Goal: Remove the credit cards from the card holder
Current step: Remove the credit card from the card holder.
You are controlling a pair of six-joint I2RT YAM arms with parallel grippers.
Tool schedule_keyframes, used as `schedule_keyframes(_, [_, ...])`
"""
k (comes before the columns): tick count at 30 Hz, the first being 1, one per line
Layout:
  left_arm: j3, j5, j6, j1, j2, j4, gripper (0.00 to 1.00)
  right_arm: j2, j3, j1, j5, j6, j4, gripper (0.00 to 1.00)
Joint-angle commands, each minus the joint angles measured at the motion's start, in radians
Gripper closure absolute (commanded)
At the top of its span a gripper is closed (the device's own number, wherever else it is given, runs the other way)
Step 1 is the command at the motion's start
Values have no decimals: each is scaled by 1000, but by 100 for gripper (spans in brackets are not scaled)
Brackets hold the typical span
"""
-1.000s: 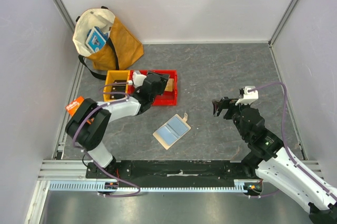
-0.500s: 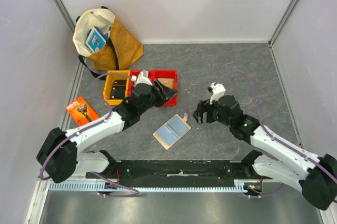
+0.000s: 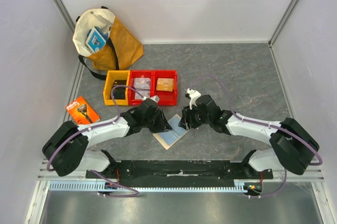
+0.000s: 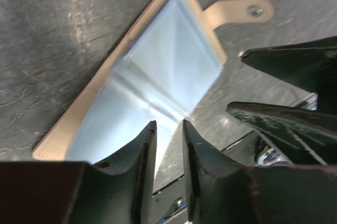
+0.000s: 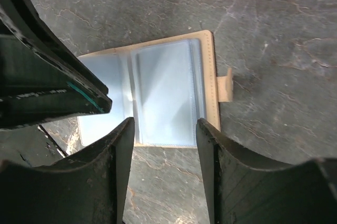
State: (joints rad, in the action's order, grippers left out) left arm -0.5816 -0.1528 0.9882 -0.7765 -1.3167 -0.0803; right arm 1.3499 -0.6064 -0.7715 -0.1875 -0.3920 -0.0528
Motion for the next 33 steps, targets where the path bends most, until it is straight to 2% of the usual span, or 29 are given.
schedule_keyframes(1, [19,-65,-85,-7,-32,-59,71,61,-61,-18,2,-15,-53,45])
schedule_keyframes(13, [45,-82,-123,-7,-78,-137,88,143,-73,-37,43,-7,-33,55])
schedule_keyframes(24, [55,-62,-129,-7,-78,-139,91,149,-69,-49,39,-10,-19,67])
schedule_keyframes(33, [55,-59,-131,-7,-81,-131,92,147,-79,-55,13,-10,-12,69])
